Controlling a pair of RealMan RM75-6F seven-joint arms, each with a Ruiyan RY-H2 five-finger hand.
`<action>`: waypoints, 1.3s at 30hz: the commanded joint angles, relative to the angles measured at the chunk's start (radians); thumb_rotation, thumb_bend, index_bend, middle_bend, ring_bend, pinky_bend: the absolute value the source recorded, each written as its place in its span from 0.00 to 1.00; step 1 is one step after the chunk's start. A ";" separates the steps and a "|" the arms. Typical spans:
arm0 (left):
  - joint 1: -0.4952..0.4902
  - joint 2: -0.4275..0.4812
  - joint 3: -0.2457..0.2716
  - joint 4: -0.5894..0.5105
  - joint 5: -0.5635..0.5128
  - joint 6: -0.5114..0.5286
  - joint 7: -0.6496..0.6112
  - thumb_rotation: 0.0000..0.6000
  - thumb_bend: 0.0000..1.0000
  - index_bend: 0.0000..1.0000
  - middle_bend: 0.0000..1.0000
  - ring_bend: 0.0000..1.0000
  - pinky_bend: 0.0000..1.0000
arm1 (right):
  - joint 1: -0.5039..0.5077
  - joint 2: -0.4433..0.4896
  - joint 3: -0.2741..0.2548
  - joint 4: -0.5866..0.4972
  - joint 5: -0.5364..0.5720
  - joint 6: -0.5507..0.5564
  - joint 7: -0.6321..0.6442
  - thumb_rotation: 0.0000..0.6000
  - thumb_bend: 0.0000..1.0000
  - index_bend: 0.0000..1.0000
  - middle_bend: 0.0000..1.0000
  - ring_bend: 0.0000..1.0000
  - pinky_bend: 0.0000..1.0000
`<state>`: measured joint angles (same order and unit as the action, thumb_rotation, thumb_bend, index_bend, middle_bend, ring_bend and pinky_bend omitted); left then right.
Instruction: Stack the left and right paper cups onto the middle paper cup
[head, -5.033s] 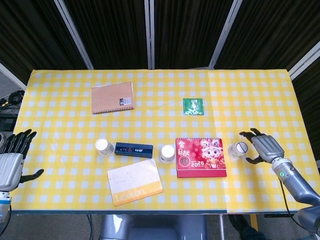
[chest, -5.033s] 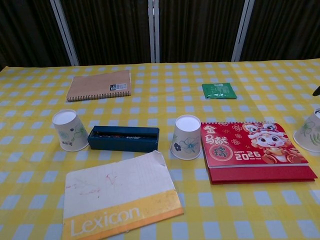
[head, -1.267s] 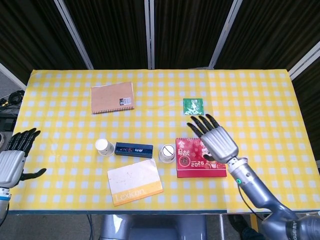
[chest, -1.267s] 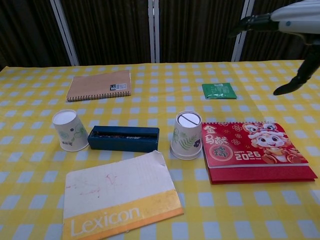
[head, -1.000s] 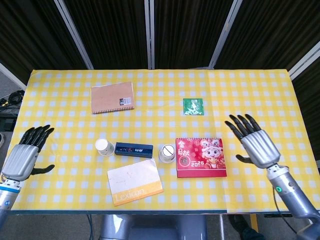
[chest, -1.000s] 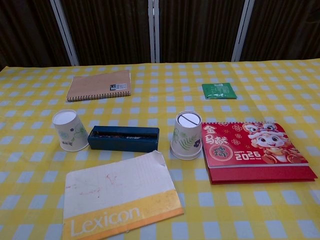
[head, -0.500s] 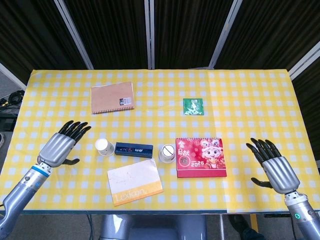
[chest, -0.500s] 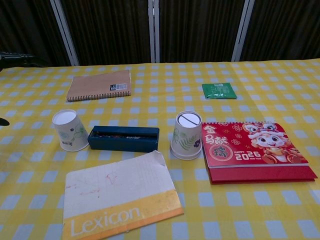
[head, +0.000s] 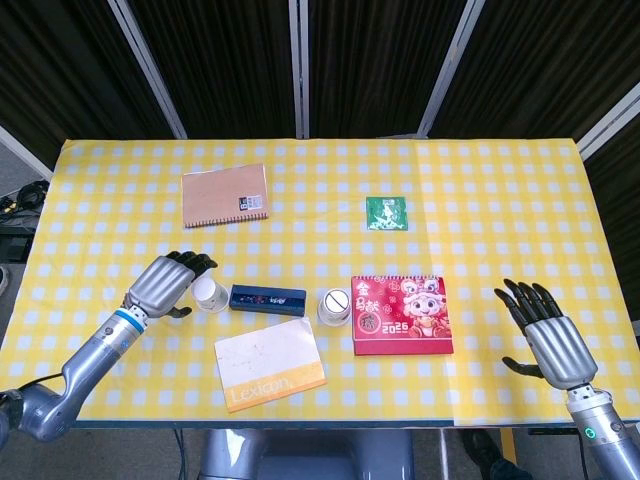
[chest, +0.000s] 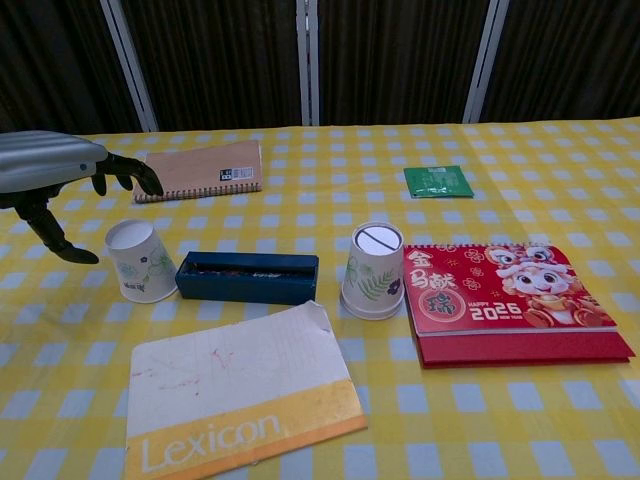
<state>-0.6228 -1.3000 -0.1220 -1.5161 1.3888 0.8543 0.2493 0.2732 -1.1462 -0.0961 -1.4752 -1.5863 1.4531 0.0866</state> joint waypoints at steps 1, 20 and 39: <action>-0.012 -0.022 0.004 0.019 -0.014 -0.007 0.008 1.00 0.22 0.24 0.22 0.23 0.32 | -0.005 -0.001 0.007 0.002 -0.002 0.001 0.010 1.00 0.00 0.01 0.00 0.00 0.00; -0.036 -0.058 0.007 0.039 -0.035 0.048 0.008 1.00 0.35 0.57 0.50 0.47 0.52 | -0.035 0.006 0.052 0.003 -0.009 -0.002 0.022 1.00 0.00 0.01 0.00 0.00 0.00; -0.217 -0.014 -0.146 -0.263 -0.015 0.053 0.139 1.00 0.34 0.54 0.48 0.47 0.51 | -0.059 0.026 0.085 -0.017 -0.009 0.016 0.039 1.00 0.00 0.01 0.00 0.00 0.00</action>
<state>-0.7827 -1.2679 -0.2339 -1.7528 1.3827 0.9426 0.3464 0.2168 -1.1217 -0.0149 -1.4915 -1.6026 1.4670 0.1223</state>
